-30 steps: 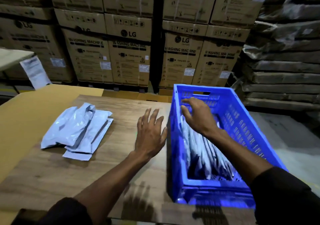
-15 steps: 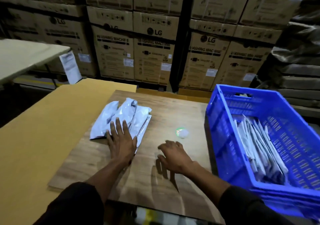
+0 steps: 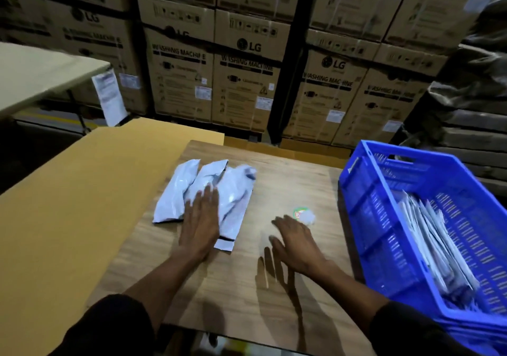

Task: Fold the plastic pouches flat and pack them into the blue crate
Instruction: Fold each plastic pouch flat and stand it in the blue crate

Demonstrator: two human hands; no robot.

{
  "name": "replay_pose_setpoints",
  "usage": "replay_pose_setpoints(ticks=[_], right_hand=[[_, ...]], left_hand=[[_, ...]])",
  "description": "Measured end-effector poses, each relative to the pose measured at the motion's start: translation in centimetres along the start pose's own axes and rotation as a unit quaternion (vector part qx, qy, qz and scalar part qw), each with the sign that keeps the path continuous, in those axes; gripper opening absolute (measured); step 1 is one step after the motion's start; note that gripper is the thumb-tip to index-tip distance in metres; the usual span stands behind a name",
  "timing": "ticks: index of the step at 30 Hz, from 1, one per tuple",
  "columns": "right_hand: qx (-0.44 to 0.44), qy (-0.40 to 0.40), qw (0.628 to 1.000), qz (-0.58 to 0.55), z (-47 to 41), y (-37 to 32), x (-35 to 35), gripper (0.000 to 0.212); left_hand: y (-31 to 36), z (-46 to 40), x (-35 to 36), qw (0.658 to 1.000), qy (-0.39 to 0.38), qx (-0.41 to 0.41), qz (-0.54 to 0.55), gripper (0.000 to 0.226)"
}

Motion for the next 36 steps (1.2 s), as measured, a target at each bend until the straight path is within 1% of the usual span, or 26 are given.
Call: replay_pose_setpoints(ticks=[3, 4, 6, 7, 8, 10, 12, 13, 14, 17, 20, 24, 26, 31, 32, 34, 36], right_hand=[[0.055, 0.125, 0.990, -0.039, 0.2, 1.2, -1.9, 0.065], [0.078, 0.150, 0.983, -0.068, 0.5, 1.6, -2.3, 0.067], [0.111, 0.173, 0.972, -0.111, 1.4, 2.7, -2.7, 0.070], [0.114, 0.168, 0.973, -0.106, 1.8, 3.3, -2.4, 0.069], [0.111, 0.147, 0.979, -0.087, 2.2, 3.8, -1.7, 0.069], [0.093, 0.063, 0.992, -0.049, 3.1, 4.6, 0.7, 0.073], [0.069, -0.033, 0.997, -0.009, 4.1, 5.3, 3.4, 0.086], [0.062, -0.068, 0.996, 0.016, 4.7, 5.5, 4.5, 0.091], [0.058, -0.088, 0.994, 0.035, 5.2, 5.7, 5.4, 0.091], [0.059, -0.103, 0.992, 0.046, 6.5, 6.0, 6.8, 0.078], [0.060, -0.107, 0.991, 0.047, 7.1, 6.2, 7.2, 0.072], [0.059, -0.112, 0.991, 0.043, 7.2, 6.5, 7.5, 0.073], [0.056, -0.115, 0.991, 0.043, 6.9, 6.6, 7.5, 0.074], [0.068, -0.128, 0.985, 0.093, 6.8, 6.5, 8.0, 0.078], [0.063, -0.111, 0.986, 0.102, 6.8, 6.2, 7.7, 0.078], [0.047, -0.063, 0.989, 0.124, 6.6, 5.4, 6.8, 0.073], [0.006, -0.011, 0.992, 0.129, 6.0, 4.6, 5.8, 0.064]], left_hand=[[3.9, 1.1, -0.6, 0.991, -0.002, 0.127, -0.052, 0.070], [5.1, 1.6, -0.1, 0.984, -0.003, 0.165, -0.067, 0.070], [7.1, 2.9, 1.6, 0.968, -0.005, 0.236, -0.085, 0.068], [7.9, 3.7, 2.7, 0.960, -0.011, 0.265, -0.094, 0.068], [8.5, 4.3, 3.6, 0.952, -0.022, 0.287, -0.105, 0.067], [9.4, 5.4, 5.3, 0.938, -0.053, 0.318, -0.127, 0.067], [9.6, 6.0, 6.5, 0.929, -0.093, 0.333, -0.132, 0.071], [9.5, 6.0, 6.8, 0.925, -0.113, 0.337, -0.132, 0.075], [9.2, 6.0, 7.1, 0.922, -0.129, 0.342, -0.129, 0.078], [8.6, 5.8, 7.2, 0.909, -0.163, 0.363, -0.122, 0.084], [8.2, 5.3, 7.0, 0.901, -0.179, 0.374, -0.127, 0.086], [7.9, 4.8, 7.5, 0.892, -0.208, 0.383, -0.120, 0.093], [7.7, 4.6, 7.6, 0.891, -0.205, 0.384, -0.128, 0.091], [7.4, 4.6, 8.0, 0.888, -0.218, 0.375, -0.150, 0.101], [7.8, 4.7, 7.6, 0.890, -0.221, 0.371, -0.147, 0.100], [9.0, 5.0, 6.7, 0.903, -0.194, 0.363, -0.126, 0.086], [11.1, 5.0, 5.5, 0.931, -0.124, 0.332, -0.088, 0.064]])
Point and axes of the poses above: each hand's wrist, its own z-axis away from the middle knuckle, its own x-axis out of the palm, y = z × x, the point moved 6 cm from there along -z, towards the middle knuckle, and after that the axes turned 13 degrees about -y, right-handed, at the moved point
